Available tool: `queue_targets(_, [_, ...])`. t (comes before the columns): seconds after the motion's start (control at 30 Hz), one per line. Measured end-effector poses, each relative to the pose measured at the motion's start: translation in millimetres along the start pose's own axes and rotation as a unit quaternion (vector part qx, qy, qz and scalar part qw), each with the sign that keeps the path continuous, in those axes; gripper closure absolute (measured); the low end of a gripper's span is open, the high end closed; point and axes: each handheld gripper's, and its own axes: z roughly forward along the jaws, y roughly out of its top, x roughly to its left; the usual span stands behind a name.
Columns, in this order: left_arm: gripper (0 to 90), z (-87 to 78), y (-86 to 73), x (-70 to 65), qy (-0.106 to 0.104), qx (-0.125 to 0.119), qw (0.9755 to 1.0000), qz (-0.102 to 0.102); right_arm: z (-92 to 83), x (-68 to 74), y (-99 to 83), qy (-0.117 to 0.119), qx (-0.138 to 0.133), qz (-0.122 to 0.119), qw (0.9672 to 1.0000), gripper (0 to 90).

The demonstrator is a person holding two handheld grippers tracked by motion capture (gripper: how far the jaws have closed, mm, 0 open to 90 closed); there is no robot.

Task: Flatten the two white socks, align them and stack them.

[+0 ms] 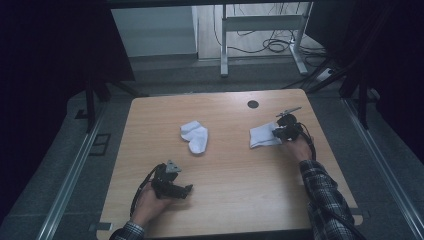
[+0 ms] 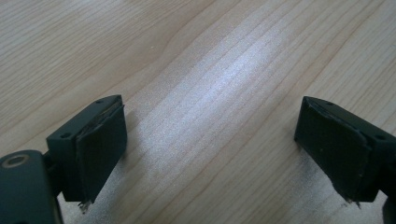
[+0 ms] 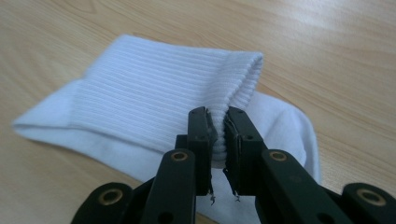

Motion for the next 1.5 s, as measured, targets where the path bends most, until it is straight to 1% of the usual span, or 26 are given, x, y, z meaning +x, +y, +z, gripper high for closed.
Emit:
queue_targets(0.2, [9.3, 0.2, 0.4, -0.5, 0.0, 0.001, 1.0, 0.0, -23.3, 12.7, 6.5, 0.02, -0.017, -0.02, 0.9994, 80.0])
queue_targets(0.37, [9.3, 0.2, 0.5, -0.7, 0.0, 0.001, 1.0, -0.001, -45.4, 28.6, 14.4, 0.037, -0.032, -0.042, 0.9979, 80.0])
queue_targets(0.47, [9.3, 0.3, 0.6, -1.0, 0.001, 0.001, 1.0, 0.0, -58.4, 39.3, 20.9, 0.049, -0.042, -0.049, 0.9967, 80.1])
queue_targets(0.5, [9.3, 0.3, 0.6, -1.3, 0.0, 0.002, 1.0, -0.003, -62.5, 43.0, 23.3, 0.052, -0.045, -0.053, 0.9962, 80.1])
queue_targets(0.6, [9.3, 0.3, 0.8, -1.3, 0.0, 0.002, 1.0, 0.0, -75.0, 56.7, 31.7, 0.065, -0.054, -0.065, 0.9943, 80.2])
queue_targets(0.67, [9.3, 0.4, 0.8, -1.4, 0.0, 0.002, 1.0, 0.0, -81.3, 65.7, 36.7, 0.068, -0.059, -0.073, 0.9932, 80.2])
queue_targets(0.8, [9.3, 0.3, 0.9, -1.4, 0.0, 0.002, 1.0, 0.001, -96.2, 85.6, 48.8, 0.081, -0.073, -0.093, 0.9896, 80.3])
queue_targets(0.83, [9.3, 0.3, 1.0, -1.1, 0.0, 0.002, 1.0, 0.003, -102.9, 94.6, 54.7, 0.087, -0.08, -0.102, 0.9878, 80.2])
queue_targets(0.97, [9.3, 0.6, 1.0, -1.4, 0.001, 0.001, 1.0, 0.002, -118.0, 111.1, 66.6, 0.098, -0.098, -0.121, 0.983, 80.2])
queue_targets(1.0, [9.3, 0.4, 1.1, -1.3, 0.001, 0.002, 1.0, 0.002, -123.6, 116.2, 70.4, 0.101, -0.103, -0.128, 0.9813, 80.3])
queue_targets(1.07, [9.3, 0.4, 1.1, -1.2, 0.001, 0.002, 1.0, 0.003, -136.6, 125.5, 78.1, 0.111, -0.116, -0.137, 0.9775, 80.2])
queue_targets(1.17, [9.3, 0.4, 1.1, -1.3, 0.0, 0.002, 1.0, 0.003, -160.8, 136.0, 87.8, 0.122, -0.143, -0.151, 0.9705, 80.2])
queue_targets(1.2, [9.3, 0.4, 1.0, -1.3, 0.0, 0.002, 1.0, 0.002, -169.1, 137.6, 89.6, 0.125, -0.152, -0.157, 0.9678, 80.2])
queue_targets(1.27, [9.3, 0.2, 1.0, -1.4, -0.001, 0.004, 1.0, 0.002, -184.1, 137.5, 89.5, 0.129, -0.17, -0.161, 0.9636, 80.2])
queue_targets(1.3, [9.3, 0.2, 1.0, -1.4, -0.001, 0.004, 1.0, 0.002, -187.7, 135.4, 87.7, 0.131, -0.173, -0.16, 0.963, 80.2])
queue_targets(1.37, [9.3, 0.4, 1.1, -1.3, 0.0, 0.003, 1.0, 0.002, -187.4, 129.4, 81.4, 0.128, -0.168, -0.153, 0.9653, 80.1])
queue_targets(1.4, [9.3, 0.4, 1.1, -1.3, 0.0, 0.003, 1.0, 0.003, -184.1, 124.4, 76.4, 0.126, -0.162, -0.15, 0.9672, 80.1])
queue_targets(1.43, [9.3, 0.3, 1.2, -1.4, -0.001, 0.003, 1.0, 0.002, -179.2, 118.7, 70.7, 0.125, -0.153, -0.143, 0.9697, 80.1])
queue_targets(1.47, [9.3, 0.5, 1.0, -1.5, 0.0, 0.001, 1.0, 0.002, -171.4, 111.1, 62.5, 0.122, -0.143, -0.133, 0.9731, 80.0])
queue_targets(1.5, [9.3, 0.5, 1.1, -1.5, 0.0, 0.001, 1.0, 0.001, -166.2, 106.4, 57.2, 0.121, -0.136, -0.126, 0.9751, 80.0])
